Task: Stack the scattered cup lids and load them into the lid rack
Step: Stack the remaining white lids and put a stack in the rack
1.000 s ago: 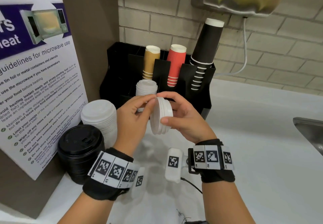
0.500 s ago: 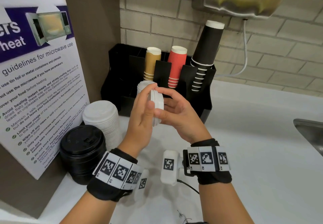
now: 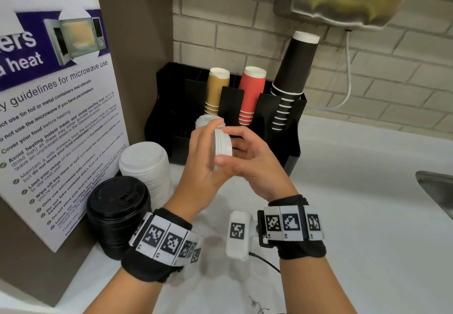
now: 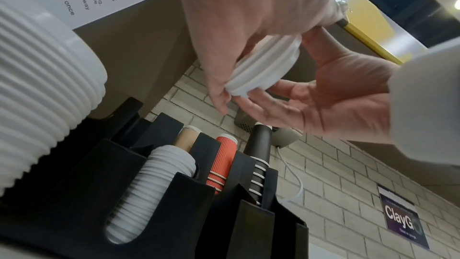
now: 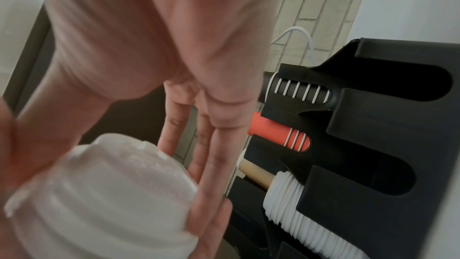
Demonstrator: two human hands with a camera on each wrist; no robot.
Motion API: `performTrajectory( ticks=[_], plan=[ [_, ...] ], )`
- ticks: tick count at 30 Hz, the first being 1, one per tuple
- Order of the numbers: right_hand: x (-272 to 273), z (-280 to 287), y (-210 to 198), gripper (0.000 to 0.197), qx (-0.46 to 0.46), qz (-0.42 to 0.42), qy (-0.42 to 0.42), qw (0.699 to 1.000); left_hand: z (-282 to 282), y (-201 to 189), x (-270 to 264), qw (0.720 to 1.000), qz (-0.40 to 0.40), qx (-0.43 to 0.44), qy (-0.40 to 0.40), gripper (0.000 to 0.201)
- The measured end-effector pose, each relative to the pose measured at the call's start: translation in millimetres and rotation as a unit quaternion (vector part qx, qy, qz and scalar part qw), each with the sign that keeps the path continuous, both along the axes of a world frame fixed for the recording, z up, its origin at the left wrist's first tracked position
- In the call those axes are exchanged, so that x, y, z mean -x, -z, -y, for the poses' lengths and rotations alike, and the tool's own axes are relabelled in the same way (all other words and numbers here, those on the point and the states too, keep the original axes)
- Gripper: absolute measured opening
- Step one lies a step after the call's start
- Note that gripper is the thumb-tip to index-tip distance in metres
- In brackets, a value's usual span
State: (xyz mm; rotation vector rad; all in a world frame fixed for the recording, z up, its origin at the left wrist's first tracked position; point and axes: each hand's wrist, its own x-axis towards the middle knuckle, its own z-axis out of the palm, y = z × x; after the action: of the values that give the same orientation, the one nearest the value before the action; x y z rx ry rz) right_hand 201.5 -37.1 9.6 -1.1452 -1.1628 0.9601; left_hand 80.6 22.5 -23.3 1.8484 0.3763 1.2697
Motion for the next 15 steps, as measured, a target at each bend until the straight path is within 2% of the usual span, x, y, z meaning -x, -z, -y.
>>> performTrajectory(
  ticks=[3, 7, 9, 10, 12, 15],
  plan=[
    [0.8, -3.2, -3.8, 0.053, 0.006, 0.008, -0.002, 1.0, -0.8, 0.3, -2.1, 1.0, -0.001, 0.018, 0.002, 0.093],
    [-6.8, -22.5, -21.4, 0.049, -0.001, 0.067, 0.008, 0.998, -8.0, -6.6, 1.6, 0.999, -0.001, 0.035, -0.016, 0.094],
    [-19.9, -42.1, -32.9, 0.049, -0.01, 0.095, 0.064, 0.993, -13.2, -10.8, 8.5, 0.997, 0.016, 0.054, -0.057, 0.074],
    [-28.8, -54.3, -37.8, 0.051, -0.013, 0.118, 0.103, 0.987, -15.9, -12.2, 13.1, 0.994, 0.033, 0.069, -0.08, 0.059],
    [-47.0, -80.7, -44.6, 0.057, -0.007, 0.183, 0.157, 0.971, -19.4, -14.2, 22.9, 0.986, 0.061, 0.104, -0.112, 0.041],
    [-65.7, -120.8, -42.7, 0.061, 0.036, 0.305, 0.149, 0.94, -19.1, -17.1, 32.7, 0.982, 0.07, 0.131, -0.119, 0.025]
  ],
)
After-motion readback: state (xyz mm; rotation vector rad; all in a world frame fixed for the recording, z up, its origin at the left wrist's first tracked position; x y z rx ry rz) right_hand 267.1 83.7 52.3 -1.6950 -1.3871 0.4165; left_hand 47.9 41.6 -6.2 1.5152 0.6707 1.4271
